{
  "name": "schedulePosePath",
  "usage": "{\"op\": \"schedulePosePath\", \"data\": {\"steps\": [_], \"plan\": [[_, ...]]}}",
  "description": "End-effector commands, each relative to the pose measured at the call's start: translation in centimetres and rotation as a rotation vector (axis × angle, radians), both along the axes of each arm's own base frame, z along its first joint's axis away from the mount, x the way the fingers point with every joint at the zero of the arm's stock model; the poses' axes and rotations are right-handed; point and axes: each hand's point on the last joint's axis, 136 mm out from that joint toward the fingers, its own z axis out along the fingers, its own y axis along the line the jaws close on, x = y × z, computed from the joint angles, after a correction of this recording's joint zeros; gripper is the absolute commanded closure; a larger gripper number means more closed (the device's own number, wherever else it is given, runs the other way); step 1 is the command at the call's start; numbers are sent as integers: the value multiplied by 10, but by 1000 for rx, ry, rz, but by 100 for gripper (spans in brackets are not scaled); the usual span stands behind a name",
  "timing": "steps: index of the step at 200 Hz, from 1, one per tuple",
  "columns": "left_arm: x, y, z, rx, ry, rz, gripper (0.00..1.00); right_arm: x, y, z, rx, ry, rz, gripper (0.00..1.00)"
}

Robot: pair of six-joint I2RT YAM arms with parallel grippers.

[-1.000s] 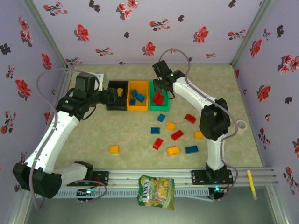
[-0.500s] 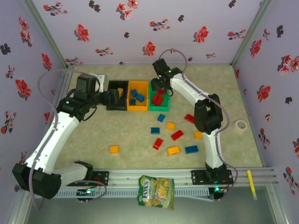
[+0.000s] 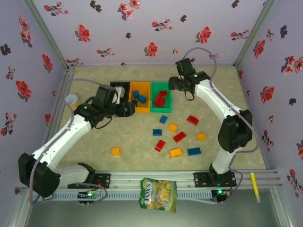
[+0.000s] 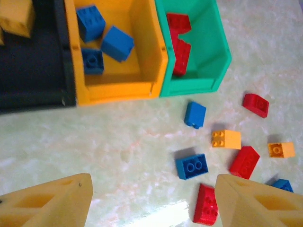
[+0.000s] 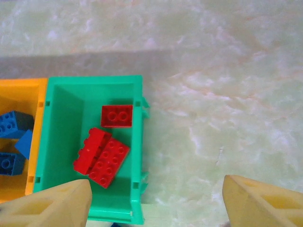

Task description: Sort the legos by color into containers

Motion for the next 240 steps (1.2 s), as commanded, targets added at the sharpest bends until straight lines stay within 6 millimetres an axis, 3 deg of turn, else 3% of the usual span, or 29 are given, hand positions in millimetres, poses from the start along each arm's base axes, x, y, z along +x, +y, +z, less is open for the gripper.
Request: {"op": "schedulePosePath", "data": {"steps": [1,38,135,186,240], "plan": [[-5,-19,-12,-70,60,30,31,-4,-13,3,29,-14,-45,26],[-11,-41,-39,-6,171,35,30,-9,-29,0,30,-11,-74,25],[-29,-110,-100,211,371,-114,27,-21,-44,-5,41,-15,-97,24],[-41,-130,-129,265,437,-158,25,-28,-58,-6,45,-17,-118,22],[-49,-137,-152,326,483,-183,24,-30,-63,-11,44,-9,-128,21]]}}
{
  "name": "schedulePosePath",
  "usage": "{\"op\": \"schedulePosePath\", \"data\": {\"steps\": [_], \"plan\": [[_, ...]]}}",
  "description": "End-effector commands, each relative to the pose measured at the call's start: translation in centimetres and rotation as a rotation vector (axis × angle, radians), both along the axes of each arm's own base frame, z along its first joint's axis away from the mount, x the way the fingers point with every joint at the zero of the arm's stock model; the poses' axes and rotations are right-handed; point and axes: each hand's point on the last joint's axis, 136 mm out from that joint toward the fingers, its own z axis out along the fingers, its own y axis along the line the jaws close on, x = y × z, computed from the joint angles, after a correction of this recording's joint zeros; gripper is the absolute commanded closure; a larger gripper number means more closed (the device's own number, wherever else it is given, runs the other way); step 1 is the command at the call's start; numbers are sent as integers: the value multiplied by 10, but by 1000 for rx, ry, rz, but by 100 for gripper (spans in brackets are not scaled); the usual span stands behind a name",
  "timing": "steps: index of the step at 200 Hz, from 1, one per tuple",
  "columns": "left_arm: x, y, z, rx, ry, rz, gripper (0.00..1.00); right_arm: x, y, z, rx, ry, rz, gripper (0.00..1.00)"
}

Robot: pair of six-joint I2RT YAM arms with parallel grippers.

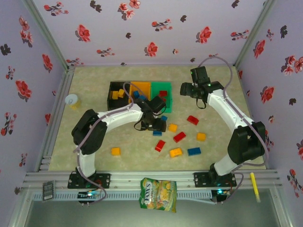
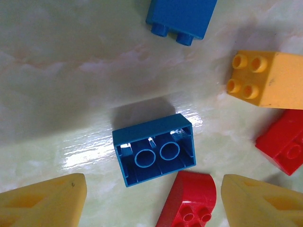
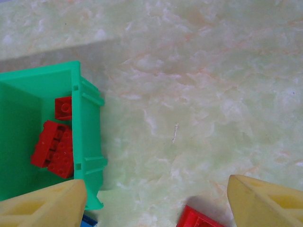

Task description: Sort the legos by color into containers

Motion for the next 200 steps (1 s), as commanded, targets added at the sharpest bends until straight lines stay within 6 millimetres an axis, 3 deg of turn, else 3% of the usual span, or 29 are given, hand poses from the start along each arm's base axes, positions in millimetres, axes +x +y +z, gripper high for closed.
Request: {"op": "schedulePosePath", "data": {"steps": [1,92,153,200], "plan": [[-8,-3,-5,26,36,-24,24,-3,-3,6,20,-19,-13,21],[-7,-14,-25,41,61,-54,25,-3,-6,3,8,-10,-17,20],[-2,-15,-29,70,52,-66,42,-2,-9,3,8,-12,-21,20],[3,-7,-16,98,18,-86,56,-3,-9,5,11,-16,-23,20]]}}
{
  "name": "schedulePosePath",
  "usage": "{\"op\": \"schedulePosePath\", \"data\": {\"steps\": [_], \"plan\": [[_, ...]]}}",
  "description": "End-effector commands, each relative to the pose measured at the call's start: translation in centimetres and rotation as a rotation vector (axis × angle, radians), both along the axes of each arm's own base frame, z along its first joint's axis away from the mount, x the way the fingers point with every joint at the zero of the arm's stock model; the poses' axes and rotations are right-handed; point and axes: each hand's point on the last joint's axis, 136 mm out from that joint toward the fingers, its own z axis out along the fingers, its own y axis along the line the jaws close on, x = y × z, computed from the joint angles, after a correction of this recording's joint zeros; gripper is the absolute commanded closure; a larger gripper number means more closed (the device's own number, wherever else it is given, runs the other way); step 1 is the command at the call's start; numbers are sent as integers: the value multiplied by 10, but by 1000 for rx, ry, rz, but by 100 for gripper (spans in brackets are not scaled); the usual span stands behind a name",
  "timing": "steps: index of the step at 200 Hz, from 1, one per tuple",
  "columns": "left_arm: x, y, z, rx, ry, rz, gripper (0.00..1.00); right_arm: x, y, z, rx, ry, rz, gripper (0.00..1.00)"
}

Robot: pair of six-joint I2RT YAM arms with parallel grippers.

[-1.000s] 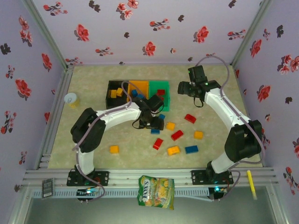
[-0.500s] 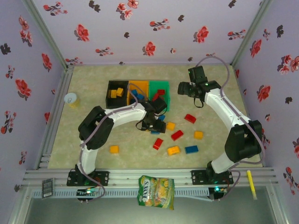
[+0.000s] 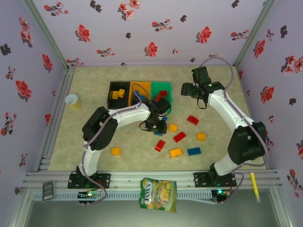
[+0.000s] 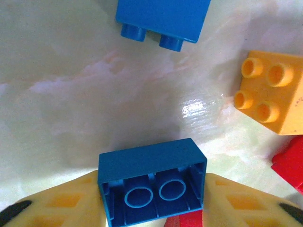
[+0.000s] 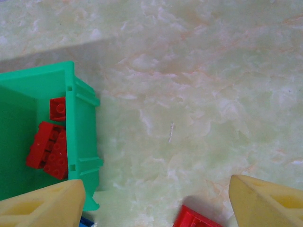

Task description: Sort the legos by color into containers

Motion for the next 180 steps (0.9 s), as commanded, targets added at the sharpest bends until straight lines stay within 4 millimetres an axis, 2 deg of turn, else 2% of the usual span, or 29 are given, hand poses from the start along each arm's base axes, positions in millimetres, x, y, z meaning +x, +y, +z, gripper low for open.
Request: {"op": "schedulePosePath", "data": {"steps": [1,31,48,61,89,125,159,180], "plan": [[1,8,9,47,-19,-29,56,-3,-4,7,10,-19,-12,20],[15,20,35,42,-69,-32,58,-4,-5,9,10,-24,-14,20],[30,31,55,37,-115,-22,58,-6,-6,11,9,-30,-16,20],[37,47,69,60,-133,-15,59,-7,-7,11,8,-30,-18,20],[65,73,92,76,-201,20,59,-10,-9,13,11,-34,-22,20],[122,93,106,58,-285,82,60,-15,-7,13,29,-34,-20,20],[178,87,120,31,-367,64,61,-19,-11,17,17,-38,-23,20],[201,83,118,39,-376,50,60,-23,-14,21,5,-43,-26,20]]}}
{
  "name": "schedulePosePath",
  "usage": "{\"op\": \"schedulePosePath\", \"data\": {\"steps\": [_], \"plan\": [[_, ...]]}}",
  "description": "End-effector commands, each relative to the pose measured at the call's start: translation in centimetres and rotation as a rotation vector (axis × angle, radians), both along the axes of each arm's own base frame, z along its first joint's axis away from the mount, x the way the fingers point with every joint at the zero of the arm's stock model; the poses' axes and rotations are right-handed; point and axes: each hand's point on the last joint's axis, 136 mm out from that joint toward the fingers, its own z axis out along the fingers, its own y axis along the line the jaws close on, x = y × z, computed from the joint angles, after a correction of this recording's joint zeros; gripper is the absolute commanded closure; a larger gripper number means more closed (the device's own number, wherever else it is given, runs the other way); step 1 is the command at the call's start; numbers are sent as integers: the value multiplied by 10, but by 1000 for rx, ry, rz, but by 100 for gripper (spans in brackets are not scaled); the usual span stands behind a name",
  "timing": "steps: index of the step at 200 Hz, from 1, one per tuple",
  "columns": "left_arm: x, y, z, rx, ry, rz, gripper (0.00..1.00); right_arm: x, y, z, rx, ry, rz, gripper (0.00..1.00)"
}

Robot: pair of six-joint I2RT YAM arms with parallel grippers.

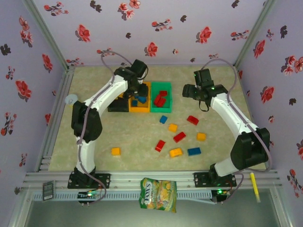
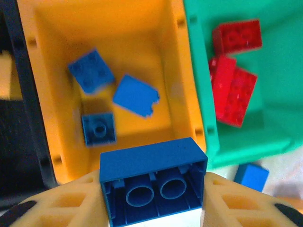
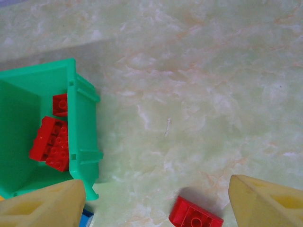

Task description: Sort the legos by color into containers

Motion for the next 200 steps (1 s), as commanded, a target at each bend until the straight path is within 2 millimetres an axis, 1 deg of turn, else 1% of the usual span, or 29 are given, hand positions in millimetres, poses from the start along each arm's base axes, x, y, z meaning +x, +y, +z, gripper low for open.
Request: {"op": "schedulePosePath", "data": {"steps": [1,22,38,82,101,115,124,135,190,200], "plan": [[21,-4,-6,49,-14,-62,60,-9,-9,12,-4,-18,-24,20],[40,-2,-16,61,-4,-52,60,-14,-16,15,-38,-20,-33,20],[48,-2,-21,61,-2,-50,60,-17,-19,17,-51,-23,-35,19],[55,-4,-27,50,-4,-59,59,-20,-21,18,-60,-21,-38,19],[56,-5,-29,48,-5,-62,52,-19,-19,18,-54,-19,-34,19],[58,-4,-28,45,-10,-59,42,-18,-18,18,-50,-19,-33,19],[59,-4,-25,41,-16,-59,38,-18,-18,18,-48,-19,-33,19],[60,-4,-21,37,-27,-61,35,-18,-18,18,-49,-18,-32,19],[52,-2,7,5,-65,-63,32,-18,-17,15,-48,-10,-30,19],[50,0,16,-3,-78,-63,32,-17,-16,15,-43,-11,-28,19]]}}
